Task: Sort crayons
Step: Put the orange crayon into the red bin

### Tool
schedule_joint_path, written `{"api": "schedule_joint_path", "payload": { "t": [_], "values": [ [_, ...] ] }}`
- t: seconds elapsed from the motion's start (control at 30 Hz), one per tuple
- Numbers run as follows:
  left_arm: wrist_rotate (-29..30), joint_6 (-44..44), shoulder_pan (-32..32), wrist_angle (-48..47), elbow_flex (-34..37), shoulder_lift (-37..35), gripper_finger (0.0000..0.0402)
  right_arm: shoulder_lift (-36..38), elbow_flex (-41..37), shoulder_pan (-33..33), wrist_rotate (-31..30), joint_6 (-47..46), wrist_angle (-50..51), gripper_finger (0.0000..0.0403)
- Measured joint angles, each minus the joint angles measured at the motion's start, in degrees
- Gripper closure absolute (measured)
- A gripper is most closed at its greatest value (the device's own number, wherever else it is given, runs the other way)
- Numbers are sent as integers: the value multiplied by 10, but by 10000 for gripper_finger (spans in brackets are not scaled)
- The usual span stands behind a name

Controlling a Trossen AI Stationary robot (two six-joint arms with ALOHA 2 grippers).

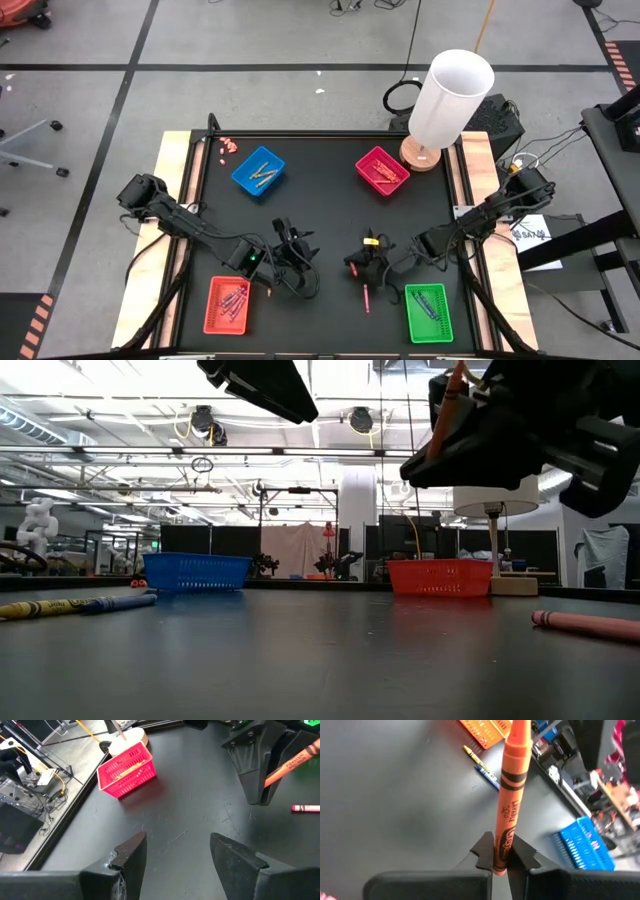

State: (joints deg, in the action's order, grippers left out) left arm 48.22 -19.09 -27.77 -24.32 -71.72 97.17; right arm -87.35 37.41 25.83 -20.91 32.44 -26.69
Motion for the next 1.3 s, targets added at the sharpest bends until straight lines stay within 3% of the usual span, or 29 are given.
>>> {"api": "schedule_joint_path", "payload": {
  "t": [0.43, 0.67, 1.1, 1.3],
  "values": [
    [0, -1, 0, 0, 0, 0, 188, 0, 8, -54, -1, -296, -5, 392],
    [0, -1, 0, 0, 0, 0, 188, 0, 67, -119, 0, -431, 194, 392],
    [0, -2, 0, 0, 0, 0, 188, 0, 228, -268, 1, -461, 615, 383],
    [0, -2, 0, -1, 0, 0, 188, 0, 261, -359, 1, -412, 691, 383]
  ]
}}
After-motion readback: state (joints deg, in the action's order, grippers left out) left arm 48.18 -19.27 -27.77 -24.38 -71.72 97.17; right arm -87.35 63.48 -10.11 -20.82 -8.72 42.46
